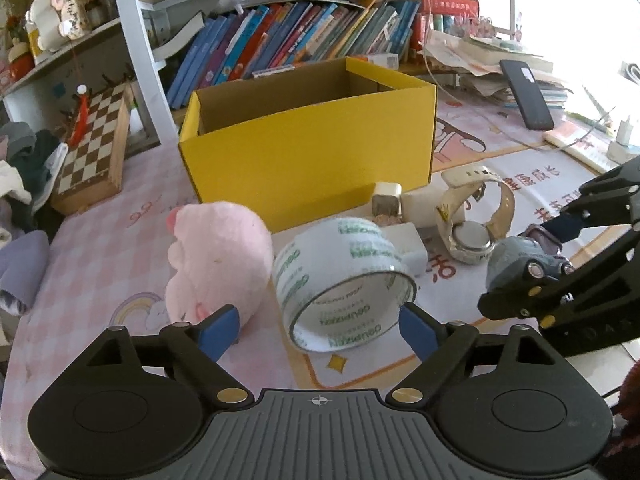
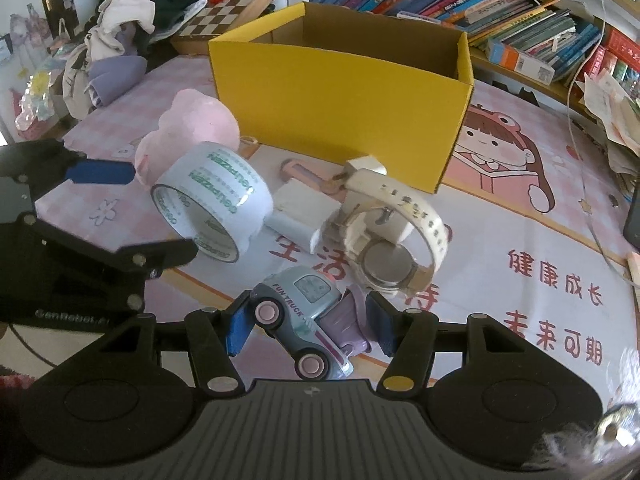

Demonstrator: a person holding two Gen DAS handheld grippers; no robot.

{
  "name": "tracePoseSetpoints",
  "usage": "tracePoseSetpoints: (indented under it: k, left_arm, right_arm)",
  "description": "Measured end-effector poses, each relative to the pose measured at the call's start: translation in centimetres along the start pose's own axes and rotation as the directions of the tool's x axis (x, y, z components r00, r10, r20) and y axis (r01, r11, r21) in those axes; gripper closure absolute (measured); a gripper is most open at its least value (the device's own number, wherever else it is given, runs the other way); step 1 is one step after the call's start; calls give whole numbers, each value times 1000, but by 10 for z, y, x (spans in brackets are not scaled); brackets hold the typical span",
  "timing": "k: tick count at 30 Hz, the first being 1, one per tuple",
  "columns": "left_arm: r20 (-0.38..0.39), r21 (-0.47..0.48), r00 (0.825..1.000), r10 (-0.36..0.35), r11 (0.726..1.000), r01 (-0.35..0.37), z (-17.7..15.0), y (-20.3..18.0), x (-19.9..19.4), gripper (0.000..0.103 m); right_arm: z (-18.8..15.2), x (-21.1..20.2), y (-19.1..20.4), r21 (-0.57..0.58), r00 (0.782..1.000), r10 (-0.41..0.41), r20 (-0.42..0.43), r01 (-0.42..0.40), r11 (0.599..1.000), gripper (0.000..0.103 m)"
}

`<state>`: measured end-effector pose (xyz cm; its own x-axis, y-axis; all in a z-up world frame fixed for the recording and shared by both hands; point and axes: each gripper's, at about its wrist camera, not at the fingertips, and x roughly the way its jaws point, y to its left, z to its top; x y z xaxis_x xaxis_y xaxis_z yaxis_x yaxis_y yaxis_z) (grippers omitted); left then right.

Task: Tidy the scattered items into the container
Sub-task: 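Grasp the clear tape roll with the left gripper while the right gripper holds the car, then carry the tape roll and toy car up over the yellow box with both grippers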

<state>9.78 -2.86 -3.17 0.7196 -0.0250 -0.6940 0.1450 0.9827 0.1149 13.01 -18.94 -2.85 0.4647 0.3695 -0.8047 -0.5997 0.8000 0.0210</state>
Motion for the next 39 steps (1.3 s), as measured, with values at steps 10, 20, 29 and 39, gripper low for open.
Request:
tracePoseSetpoints:
  k: [10, 20, 29, 39]
  left_arm:
    - [-70, 34, 998, 11, 999, -8, 8, -17, 25, 11]
    - [-88, -6, 996, 32, 999, -32, 11, -16, 39, 14]
    - [-34, 0, 999, -8, 1000, 8, 7, -11, 15, 15]
    - [64, -12, 998, 2, 1000, -2, 6, 4, -21, 15]
  right_arm:
    - [-5, -2, -18, 15, 1000, -15, -18, 15, 1000, 46]
    - [-9, -3, -26, -2, 1000, -7, -26, 7, 1000, 46]
    - [-4, -5, -16, -25, 1000, 12, -14, -13, 1000, 46]
    - [5, -13, 6, -79, 999, 25, 30, -22, 997, 46]
